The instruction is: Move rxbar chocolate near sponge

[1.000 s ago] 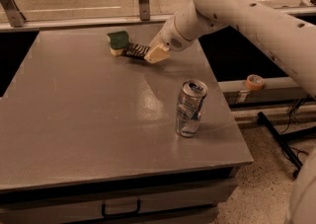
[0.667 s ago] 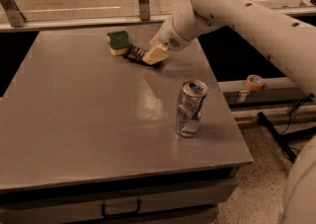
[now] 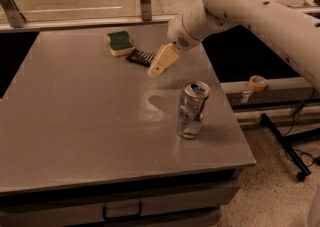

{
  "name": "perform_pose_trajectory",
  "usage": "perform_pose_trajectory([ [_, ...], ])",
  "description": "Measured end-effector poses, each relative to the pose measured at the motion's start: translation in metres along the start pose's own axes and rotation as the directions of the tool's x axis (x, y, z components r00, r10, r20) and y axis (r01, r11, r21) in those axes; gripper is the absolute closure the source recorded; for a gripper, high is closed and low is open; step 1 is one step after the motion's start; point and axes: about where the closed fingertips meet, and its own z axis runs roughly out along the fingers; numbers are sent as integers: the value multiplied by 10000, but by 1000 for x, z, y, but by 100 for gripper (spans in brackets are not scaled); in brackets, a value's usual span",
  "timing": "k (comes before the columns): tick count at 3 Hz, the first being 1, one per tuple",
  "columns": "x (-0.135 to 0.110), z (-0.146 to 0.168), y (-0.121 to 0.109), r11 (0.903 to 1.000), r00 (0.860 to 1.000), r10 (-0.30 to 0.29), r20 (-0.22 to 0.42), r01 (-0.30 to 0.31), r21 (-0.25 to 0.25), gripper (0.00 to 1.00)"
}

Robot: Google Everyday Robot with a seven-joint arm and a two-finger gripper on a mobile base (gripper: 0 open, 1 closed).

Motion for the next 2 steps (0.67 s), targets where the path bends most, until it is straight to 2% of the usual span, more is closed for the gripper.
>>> perform_pose_trajectory([
  [1,1,-32,9,9988,9966,240,791,-272,399,0],
  [2,12,-64,11,9899,9893,619,1318,-778,1187,0],
])
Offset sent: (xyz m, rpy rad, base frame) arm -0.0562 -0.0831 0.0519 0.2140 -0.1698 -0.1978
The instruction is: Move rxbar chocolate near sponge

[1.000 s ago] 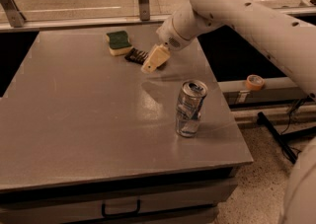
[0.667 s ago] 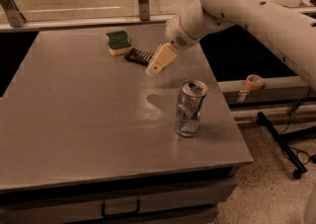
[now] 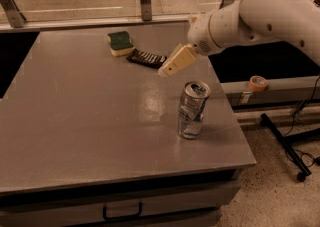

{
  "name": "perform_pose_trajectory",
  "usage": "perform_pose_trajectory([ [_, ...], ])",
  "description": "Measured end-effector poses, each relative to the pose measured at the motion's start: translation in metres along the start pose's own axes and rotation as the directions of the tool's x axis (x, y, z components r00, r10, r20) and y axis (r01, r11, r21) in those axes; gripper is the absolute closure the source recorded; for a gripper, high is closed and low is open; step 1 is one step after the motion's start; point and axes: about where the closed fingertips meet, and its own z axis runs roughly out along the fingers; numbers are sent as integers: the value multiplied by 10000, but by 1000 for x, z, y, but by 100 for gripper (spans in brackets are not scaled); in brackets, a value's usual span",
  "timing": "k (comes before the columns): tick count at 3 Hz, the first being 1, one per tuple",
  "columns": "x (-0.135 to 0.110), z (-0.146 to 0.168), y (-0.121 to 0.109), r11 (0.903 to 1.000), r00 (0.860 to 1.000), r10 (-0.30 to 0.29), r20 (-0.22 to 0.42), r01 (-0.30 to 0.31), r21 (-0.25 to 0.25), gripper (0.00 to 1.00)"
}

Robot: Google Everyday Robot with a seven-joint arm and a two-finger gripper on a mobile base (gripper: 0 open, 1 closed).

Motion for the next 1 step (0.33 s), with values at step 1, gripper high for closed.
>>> perform_pose_trajectory([
  [1,5,-6,-5,9997,9999,120,36,-121,229,0],
])
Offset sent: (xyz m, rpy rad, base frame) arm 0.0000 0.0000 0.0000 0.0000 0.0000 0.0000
